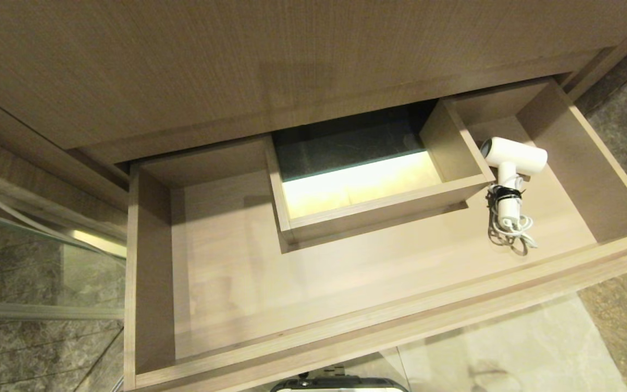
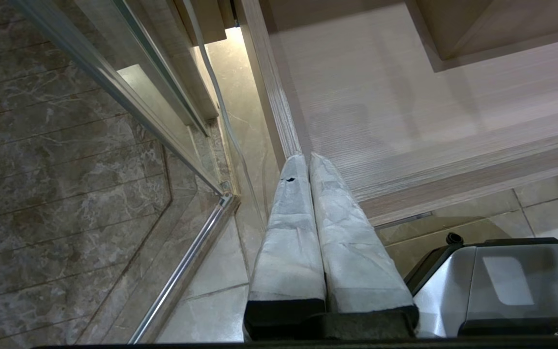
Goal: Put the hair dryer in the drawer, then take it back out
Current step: Close the drawer
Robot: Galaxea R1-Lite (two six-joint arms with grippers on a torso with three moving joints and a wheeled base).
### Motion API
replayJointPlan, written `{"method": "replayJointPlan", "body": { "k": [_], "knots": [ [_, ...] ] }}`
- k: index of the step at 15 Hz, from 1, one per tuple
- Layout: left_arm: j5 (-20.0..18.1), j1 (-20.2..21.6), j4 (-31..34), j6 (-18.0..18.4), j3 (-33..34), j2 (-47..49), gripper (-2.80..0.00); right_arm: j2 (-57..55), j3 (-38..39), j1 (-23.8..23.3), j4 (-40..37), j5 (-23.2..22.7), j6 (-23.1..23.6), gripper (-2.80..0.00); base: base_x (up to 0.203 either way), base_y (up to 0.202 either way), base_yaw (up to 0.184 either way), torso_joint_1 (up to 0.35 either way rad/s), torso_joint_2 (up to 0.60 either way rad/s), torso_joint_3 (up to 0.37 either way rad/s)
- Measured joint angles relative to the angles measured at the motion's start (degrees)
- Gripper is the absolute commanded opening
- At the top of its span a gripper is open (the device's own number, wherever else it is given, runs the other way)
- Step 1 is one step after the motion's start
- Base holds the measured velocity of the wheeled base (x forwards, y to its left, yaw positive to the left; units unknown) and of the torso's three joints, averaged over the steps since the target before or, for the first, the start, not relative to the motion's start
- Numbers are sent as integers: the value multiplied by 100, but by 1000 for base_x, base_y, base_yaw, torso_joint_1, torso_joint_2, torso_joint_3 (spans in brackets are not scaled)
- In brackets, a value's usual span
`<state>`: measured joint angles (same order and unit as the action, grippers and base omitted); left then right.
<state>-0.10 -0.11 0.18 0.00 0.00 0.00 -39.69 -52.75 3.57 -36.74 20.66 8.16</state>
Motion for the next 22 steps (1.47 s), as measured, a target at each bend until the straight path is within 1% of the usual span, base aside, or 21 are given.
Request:
{"method": "replayJointPlan", "body": {
  "k": [2,4,6,8,10,12,13,15,17,20,22],
  "knots": [
    [0,-2,-1,1,0,0,-280,-166,185,-22,-453,-48,-66,-280,0,0,0,0,0,0],
    [0,-2,0,0,0,0,-280,-493,442,-41,-631,-125,-124,-280,0,0,0,0,0,0],
    [1,-1,-1,0,0,0,-280,-909,566,-63,-625,-430,-174,-280,0,0,0,0,0,0],
    [2,-2,0,2,0,0,-280,-1373,589,-82,-562,-898,-185,-280,0,0,0,0,0,0],
    [-1,-2,-1,1,0,0,-280,-1862,573,-83,-184,-1200,-185,-280,0,0,0,0,0,0],
    [2,-2,0,0,0,0,-280,-2428,550,-85,491,-1519,-132,-280,0,0,0,0,0,0],
    [0,-2,-2,0,0,0,-280,-2712,523,-85,780,-1594,-111,-280,0,0,0,0,0,0],
    [2,-2,0,0,0,0,-280,-3203,401,-85,1030,-1651,-72,-280,0,0,0,0,0,0],
    [1,0,0,0,0,0,-280,-3641,219,-97,1064,-1736,72,-280,0,0,0,0,0,0],
    [2,0,0,2,0,0,-280,-4008,48,-215,1005,-1857,715,-280,0,0,0,0,0,0],
    [1,0,0,0,0,0,-280,-4157,11,-239,1056,-1887,811,-280,0,0,0,0,0,0]
  ]
}}
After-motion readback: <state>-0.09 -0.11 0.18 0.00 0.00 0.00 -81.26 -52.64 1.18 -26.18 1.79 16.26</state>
